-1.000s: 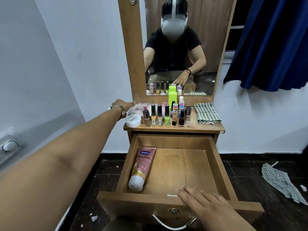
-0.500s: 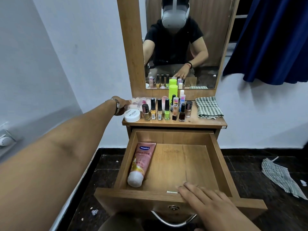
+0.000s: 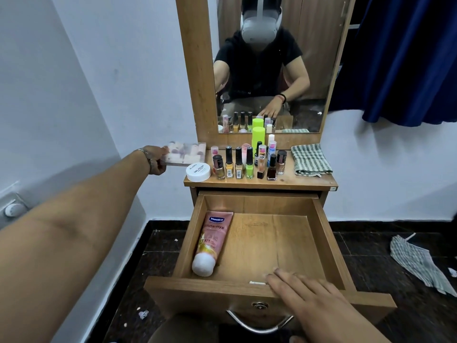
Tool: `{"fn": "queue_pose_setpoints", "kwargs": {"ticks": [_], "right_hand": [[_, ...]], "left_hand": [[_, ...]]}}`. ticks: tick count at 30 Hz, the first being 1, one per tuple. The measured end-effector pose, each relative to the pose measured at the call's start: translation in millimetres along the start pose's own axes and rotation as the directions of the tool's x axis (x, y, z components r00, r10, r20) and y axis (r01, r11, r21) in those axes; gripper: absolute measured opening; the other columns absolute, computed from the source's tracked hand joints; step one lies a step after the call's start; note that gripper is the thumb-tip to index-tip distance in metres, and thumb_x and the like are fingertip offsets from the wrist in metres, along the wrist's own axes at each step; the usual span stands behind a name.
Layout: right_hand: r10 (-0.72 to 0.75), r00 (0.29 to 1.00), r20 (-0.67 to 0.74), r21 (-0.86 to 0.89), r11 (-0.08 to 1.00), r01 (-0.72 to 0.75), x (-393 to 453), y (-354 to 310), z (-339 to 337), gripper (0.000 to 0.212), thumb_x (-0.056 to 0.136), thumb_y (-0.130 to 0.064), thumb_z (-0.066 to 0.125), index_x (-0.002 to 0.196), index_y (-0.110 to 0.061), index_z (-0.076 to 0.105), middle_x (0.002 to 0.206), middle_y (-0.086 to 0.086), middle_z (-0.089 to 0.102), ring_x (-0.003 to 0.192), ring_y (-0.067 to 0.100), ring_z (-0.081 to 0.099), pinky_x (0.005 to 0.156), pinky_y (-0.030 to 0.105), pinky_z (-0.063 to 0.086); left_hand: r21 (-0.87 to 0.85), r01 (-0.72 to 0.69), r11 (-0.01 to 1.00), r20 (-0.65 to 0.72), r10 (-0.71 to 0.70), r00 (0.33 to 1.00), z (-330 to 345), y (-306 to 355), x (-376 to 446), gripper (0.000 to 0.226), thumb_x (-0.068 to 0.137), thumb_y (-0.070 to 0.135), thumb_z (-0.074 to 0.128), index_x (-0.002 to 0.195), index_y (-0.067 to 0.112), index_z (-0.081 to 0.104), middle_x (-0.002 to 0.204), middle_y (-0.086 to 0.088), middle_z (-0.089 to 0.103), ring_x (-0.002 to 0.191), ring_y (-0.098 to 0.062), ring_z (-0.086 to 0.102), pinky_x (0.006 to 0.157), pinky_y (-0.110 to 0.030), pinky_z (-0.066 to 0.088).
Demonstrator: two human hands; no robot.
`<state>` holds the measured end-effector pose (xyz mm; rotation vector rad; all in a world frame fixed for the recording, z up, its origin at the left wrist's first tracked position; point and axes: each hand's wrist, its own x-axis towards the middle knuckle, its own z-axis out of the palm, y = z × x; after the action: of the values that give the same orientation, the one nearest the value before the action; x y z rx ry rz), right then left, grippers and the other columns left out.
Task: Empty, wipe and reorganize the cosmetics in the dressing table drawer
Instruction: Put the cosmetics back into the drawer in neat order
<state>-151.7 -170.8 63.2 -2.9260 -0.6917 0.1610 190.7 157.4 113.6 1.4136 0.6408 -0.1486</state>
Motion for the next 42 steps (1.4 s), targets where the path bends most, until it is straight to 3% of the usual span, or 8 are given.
{"fn": "queue_pose_setpoints", "kwargs": {"ticks": [4,14,21,24,30,32,38,42], "right_hand": [[-0.005,0.992,0.127,0.009,1.0,0.004,1,3,9,0.077,0.079,-0.063,0.022,0.145,-0.048,-0.016,0.155,-0.026,-0.017,0.145,-0.001,-0.003,0.115,0.026,0.006],[0.001,0.996,0.092,0.002,1.0,-0.001,-9,2,6,0.085,0.087,-0.041,0.052,0.15,-0.04,-0.005,0.16,-0.017,0.002,0.145,0.007,0.012,0.116,0.028,0.013],[0.0,0.997,0.079,-0.008,1.0,0.0,-8,3,9,0.084,0.087,-0.039,0.052,0.152,-0.034,0.001,0.161,-0.011,0.008,0.145,0.01,0.016,0.117,0.032,0.015],[0.003,0.997,0.077,-0.019,1.0,-0.002,-8,3,8,0.085,0.086,-0.039,0.054,0.153,-0.033,0.002,0.161,-0.01,0.008,0.145,0.012,0.017,0.116,0.032,0.016],[0.009,0.998,0.062,-0.008,1.0,-0.009,-8,2,6,0.082,0.085,-0.037,0.056,0.152,-0.028,0.01,0.16,-0.009,0.012,0.142,0.014,0.022,0.115,0.034,0.02],[0.009,0.998,0.066,-0.01,1.0,-0.009,-8,2,7,0.082,0.086,-0.036,0.055,0.153,-0.029,0.008,0.16,-0.009,0.012,0.143,0.015,0.022,0.114,0.035,0.02],[0.005,0.998,0.066,-0.017,1.0,-0.004,-8,3,9,0.084,0.086,-0.036,0.055,0.153,-0.028,0.006,0.16,-0.006,0.013,0.141,0.018,0.024,0.114,0.037,0.02],[0.004,0.998,0.066,-0.024,1.0,-0.002,-8,2,10,0.084,0.086,-0.035,0.056,0.153,-0.028,0.006,0.16,-0.004,0.012,0.141,0.019,0.025,0.113,0.037,0.02]], "left_hand": [[-0.04,-0.016,0.999,-0.053,0.014,0.999,-36,6,0,0.013,0.093,0.022,0.057,0.081,0.022,0.053,0.082,0.009,0.049,0.061,-0.007,0.037,0.04,-0.011,0.038],[-0.079,-0.175,0.981,0.086,0.181,0.98,-85,-1,-102,0.018,0.099,0.02,0.044,0.083,0.021,0.051,0.058,0.008,0.064,0.063,-0.005,0.038,0.059,-0.019,0.034],[0.127,-0.213,0.969,0.314,0.164,0.935,-49,-73,-182,0.012,0.097,0.012,0.046,0.095,0.013,0.058,0.085,-0.001,0.055,0.067,-0.009,0.047,0.046,-0.017,0.045],[0.256,-0.257,0.932,0.38,0.147,0.913,-14,-120,-195,0.012,0.095,0.007,0.048,0.093,0.011,0.059,0.087,-0.007,0.06,0.073,-0.016,0.055,0.061,-0.028,0.051],[0.47,-0.37,0.801,0.35,0.216,0.912,53,-168,-187,0.018,0.097,0.015,0.049,0.114,0.011,0.054,0.105,-0.009,0.062,0.083,-0.018,0.059,0.068,-0.029,0.051],[0.438,-0.312,0.843,0.318,0.18,0.931,64,-175,-181,0.015,0.097,0.016,0.047,0.111,0.014,0.053,0.094,-0.004,0.061,0.072,-0.013,0.058,0.052,-0.026,0.051],[0.417,-0.188,0.889,0.295,0.064,0.953,85,-191,-167,0.01,0.096,0.011,0.047,0.103,0.019,0.046,0.114,-0.008,0.06,0.095,-0.026,0.063,0.075,-0.048,0.056],[0.513,-0.251,0.821,0.299,0.103,0.949,93,-196,-158,0.017,0.093,0.01,0.05,0.098,0.026,0.047,0.114,0.001,0.053,0.091,-0.02,0.06,0.065,-0.038,0.058]]}}
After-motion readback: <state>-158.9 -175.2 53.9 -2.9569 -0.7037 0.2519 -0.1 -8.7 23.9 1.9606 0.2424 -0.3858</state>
